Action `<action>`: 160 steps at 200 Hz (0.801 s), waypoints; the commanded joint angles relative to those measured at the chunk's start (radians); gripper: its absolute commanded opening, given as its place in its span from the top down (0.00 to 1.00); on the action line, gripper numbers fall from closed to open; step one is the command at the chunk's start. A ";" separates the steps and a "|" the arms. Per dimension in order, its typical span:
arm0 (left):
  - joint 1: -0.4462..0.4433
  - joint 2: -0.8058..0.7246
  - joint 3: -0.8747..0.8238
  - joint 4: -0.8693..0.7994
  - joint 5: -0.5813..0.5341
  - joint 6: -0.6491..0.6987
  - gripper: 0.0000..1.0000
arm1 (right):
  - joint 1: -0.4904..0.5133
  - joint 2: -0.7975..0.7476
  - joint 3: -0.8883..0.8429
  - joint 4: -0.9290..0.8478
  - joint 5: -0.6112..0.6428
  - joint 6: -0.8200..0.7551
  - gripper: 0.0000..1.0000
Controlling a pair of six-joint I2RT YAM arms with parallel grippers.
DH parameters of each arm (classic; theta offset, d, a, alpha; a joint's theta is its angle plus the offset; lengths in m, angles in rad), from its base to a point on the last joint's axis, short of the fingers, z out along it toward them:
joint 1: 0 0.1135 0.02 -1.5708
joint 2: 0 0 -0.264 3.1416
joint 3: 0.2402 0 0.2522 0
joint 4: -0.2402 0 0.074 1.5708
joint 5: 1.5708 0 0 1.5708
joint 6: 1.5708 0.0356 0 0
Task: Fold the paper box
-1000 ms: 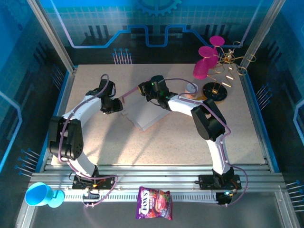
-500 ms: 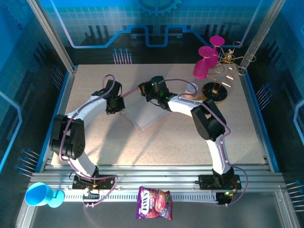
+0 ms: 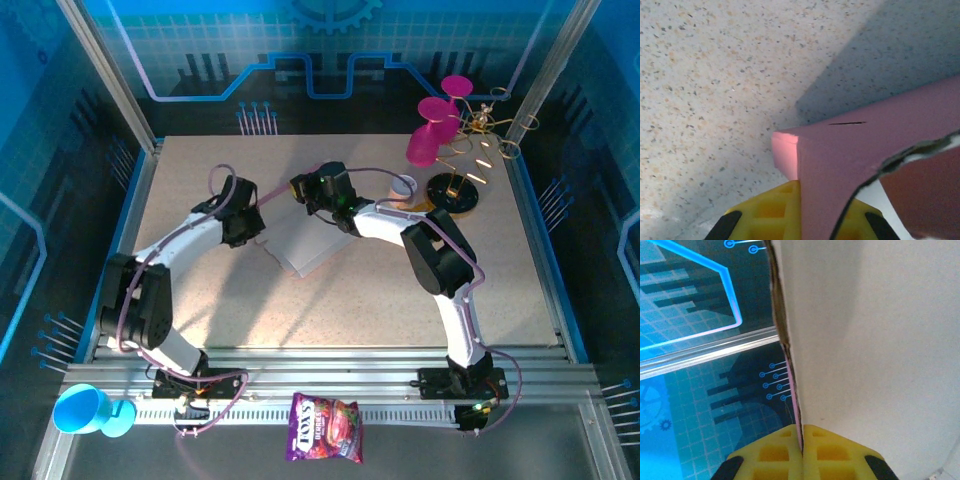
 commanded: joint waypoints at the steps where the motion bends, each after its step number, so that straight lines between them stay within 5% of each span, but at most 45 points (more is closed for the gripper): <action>1: 0.040 -0.049 -0.043 0.113 0.094 -0.075 0.96 | -0.016 0.005 -0.030 -0.027 0.043 0.020 1.00; 133: 0.212 -0.120 -0.145 0.292 0.336 -0.198 0.97 | -0.047 0.001 -0.025 -0.039 0.015 0.005 1.00; 160: 0.221 -0.097 -0.113 0.194 0.365 -0.140 0.78 | -0.052 0.005 -0.016 -0.042 0.011 0.003 1.00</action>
